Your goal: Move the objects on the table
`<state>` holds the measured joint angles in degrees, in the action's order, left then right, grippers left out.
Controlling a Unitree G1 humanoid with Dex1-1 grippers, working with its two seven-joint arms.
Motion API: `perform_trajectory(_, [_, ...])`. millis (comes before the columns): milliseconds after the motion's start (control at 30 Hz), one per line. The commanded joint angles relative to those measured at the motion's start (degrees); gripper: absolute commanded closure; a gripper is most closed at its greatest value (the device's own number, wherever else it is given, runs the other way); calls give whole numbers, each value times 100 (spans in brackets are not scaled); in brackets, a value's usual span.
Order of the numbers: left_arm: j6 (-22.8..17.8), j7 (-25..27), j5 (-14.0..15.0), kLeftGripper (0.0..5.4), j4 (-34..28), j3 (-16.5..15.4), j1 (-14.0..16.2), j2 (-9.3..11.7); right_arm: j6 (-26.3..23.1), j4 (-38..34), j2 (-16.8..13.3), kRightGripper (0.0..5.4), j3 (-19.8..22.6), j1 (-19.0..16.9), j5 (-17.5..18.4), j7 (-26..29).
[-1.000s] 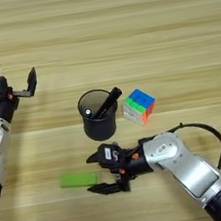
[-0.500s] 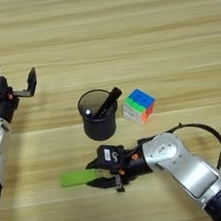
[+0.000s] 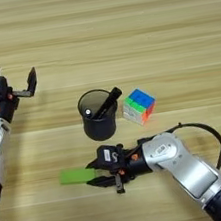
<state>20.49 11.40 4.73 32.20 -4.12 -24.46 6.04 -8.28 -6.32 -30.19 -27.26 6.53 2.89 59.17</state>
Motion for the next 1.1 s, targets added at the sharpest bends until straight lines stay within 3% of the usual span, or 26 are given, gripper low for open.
perform_trajectory(33, [-24,-24,-38,0,30,15,-104,-3,-112,-76,-33,400,278,137,201,10])
perform_trajectory(267, [-24,-12,-34,0,32,14,-101,2,-142,-354,-383,400,887,-22,663,183])
perform_trajectory(600, [15,7,-35,0,178,5,-177,4,204,-144,-1055,400,1854,-798,1032,327])
perform_trajectory(800, [39,16,-31,0,266,-7,-214,7,344,179,-1078,400,2198,-975,1072,218])
perform_trajectory(1100, [71,13,-35,0,311,-4,-230,-3,166,522,-912,400,2386,-862,1017,-223])
